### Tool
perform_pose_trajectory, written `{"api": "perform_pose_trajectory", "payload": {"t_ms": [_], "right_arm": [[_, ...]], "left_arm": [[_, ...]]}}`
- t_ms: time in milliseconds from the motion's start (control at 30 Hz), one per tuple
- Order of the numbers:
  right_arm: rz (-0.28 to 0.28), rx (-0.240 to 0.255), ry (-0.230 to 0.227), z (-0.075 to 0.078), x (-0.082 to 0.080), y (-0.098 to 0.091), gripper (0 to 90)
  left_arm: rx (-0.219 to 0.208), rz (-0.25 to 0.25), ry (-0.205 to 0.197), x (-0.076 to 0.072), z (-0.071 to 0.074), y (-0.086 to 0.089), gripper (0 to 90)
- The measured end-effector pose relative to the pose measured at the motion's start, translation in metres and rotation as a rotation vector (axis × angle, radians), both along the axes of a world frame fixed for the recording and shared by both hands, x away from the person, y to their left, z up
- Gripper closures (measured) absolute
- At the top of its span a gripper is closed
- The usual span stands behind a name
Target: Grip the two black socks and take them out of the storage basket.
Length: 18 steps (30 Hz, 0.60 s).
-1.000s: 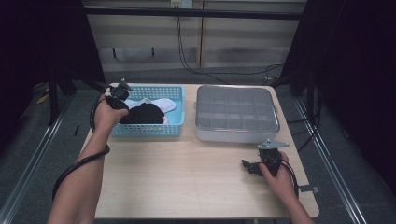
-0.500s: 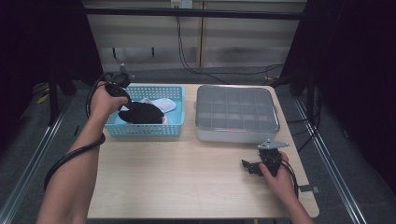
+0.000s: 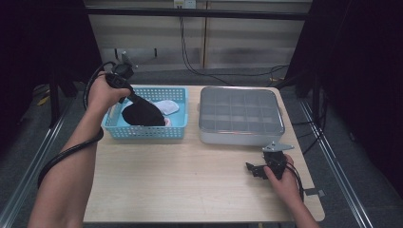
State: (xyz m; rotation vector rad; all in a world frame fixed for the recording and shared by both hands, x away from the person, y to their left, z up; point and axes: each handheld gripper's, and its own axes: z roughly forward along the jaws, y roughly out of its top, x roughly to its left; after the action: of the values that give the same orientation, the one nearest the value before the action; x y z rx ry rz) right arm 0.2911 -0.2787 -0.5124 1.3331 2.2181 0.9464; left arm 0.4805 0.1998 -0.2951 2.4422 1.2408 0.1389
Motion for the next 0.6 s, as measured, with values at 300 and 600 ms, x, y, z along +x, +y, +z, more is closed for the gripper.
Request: {"api": "perform_pose_trajectory", "payload": {"t_ms": [300, 600], "right_arm": [[-0.011, 0.001, 0.005, 0.000, -0.001, 0.001, 9.1], [-0.015, 0.000, 0.009, 0.000, -0.001, 0.001, 9.1]], "left_arm": [[-0.043, -0.127, -0.048, -0.041, 0.044, -0.010, 89.8], [-0.039, -0.189, -0.039, -0.088, 0.015, -0.011, 89.8]]}}
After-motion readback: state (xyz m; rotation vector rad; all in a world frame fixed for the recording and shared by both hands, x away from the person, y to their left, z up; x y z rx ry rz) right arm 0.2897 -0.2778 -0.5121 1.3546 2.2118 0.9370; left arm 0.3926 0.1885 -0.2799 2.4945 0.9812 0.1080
